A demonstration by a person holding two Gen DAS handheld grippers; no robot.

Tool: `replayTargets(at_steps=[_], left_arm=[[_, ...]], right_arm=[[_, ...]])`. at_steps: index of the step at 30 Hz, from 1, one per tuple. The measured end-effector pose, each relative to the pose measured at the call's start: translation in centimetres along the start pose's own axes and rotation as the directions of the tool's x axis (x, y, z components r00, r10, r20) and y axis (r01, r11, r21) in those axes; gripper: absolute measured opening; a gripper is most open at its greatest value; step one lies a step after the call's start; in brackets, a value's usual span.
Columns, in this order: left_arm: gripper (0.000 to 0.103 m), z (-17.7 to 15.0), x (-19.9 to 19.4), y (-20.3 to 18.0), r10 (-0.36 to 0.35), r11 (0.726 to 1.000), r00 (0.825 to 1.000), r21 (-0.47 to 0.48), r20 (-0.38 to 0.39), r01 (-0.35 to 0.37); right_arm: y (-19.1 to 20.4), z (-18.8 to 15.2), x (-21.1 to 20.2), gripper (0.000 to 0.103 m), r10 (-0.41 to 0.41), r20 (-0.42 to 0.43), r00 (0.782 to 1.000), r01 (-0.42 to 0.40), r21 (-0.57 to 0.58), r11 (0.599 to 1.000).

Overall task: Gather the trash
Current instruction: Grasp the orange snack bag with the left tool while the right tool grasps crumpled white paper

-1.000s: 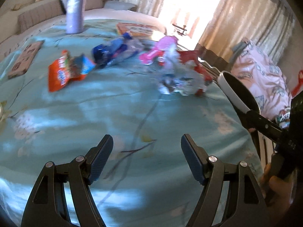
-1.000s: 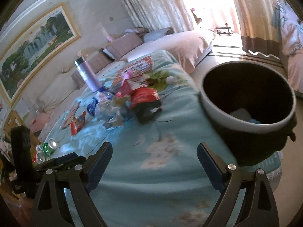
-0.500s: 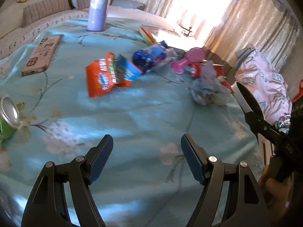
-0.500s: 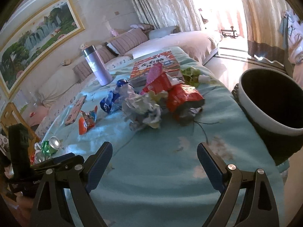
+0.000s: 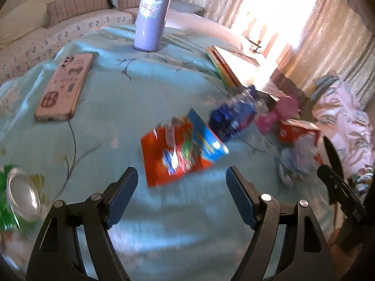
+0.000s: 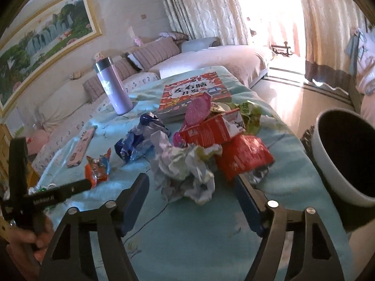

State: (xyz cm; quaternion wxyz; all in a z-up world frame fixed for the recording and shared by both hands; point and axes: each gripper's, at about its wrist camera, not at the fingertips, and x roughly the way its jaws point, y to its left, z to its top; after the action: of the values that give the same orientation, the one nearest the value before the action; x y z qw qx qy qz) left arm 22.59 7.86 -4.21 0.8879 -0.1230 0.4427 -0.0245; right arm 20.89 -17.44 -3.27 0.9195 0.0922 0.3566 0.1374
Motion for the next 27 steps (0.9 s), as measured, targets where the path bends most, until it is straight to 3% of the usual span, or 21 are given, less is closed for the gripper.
replayTargets(at_steps=[2,3,4,5,6,8,11,19,27], left_arm=[[0.079,0.4,0.9,-0.3,0.021,1.000,1.000,0.010,0.011,-0.021],[0.075,0.4,1.2,-0.4,0.032,0.999,0.999,0.019,0.013,-0.032],[0.067,0.3,1.6,-0.6,0.044,0.998,0.999,0.033,0.011,-0.044],[0.043,0.3,1.9,-0.7,0.045,0.998,0.999,0.041,0.003,-0.045],[0.039,0.1,2.0,-0.8,0.042,0.998,0.999,0.046,-0.005,-0.041],[0.030,-0.4,1.3,-1.1,0.028,0.998,0.999,0.051,0.019,-0.029],[0.001,-1.5,0.2,-1.9,-0.005,0.998,1.000,0.058,0.017,0.004],[0.001,-6.0,-3.6,-5.7,-0.076,0.994,0.996,0.081,0.037,0.073],[0.001,-8.6,-5.8,-11.8,-0.168,0.971,0.985,0.181,0.037,0.158]], right_arm=[[0.0,0.2,1.0,0.067,-0.001,-0.021,1.000,0.001,-0.017,1.000],[-0.2,0.2,1.5,0.056,0.002,-0.036,0.999,-0.003,-0.019,1.000],[-0.3,0.1,1.8,0.048,0.006,-0.045,0.999,-0.007,-0.019,1.000],[-0.4,0.0,2.1,0.032,0.008,-0.058,0.998,-0.009,-0.022,1.000],[-0.5,-0.1,2.3,0.017,0.007,-0.065,0.998,-0.009,-0.024,1.000],[-0.7,-0.4,1.7,0.014,0.030,-0.060,0.998,-0.032,-0.033,0.999],[-1.1,-0.9,0.2,0.009,0.060,-0.054,0.997,-0.063,-0.043,0.997],[-3.4,-2.8,-5.4,0.008,0.155,-0.011,0.988,-0.156,-0.012,0.988],[-6.4,-3.9,-9.2,0.008,0.140,0.034,0.990,-0.141,0.019,0.990]])
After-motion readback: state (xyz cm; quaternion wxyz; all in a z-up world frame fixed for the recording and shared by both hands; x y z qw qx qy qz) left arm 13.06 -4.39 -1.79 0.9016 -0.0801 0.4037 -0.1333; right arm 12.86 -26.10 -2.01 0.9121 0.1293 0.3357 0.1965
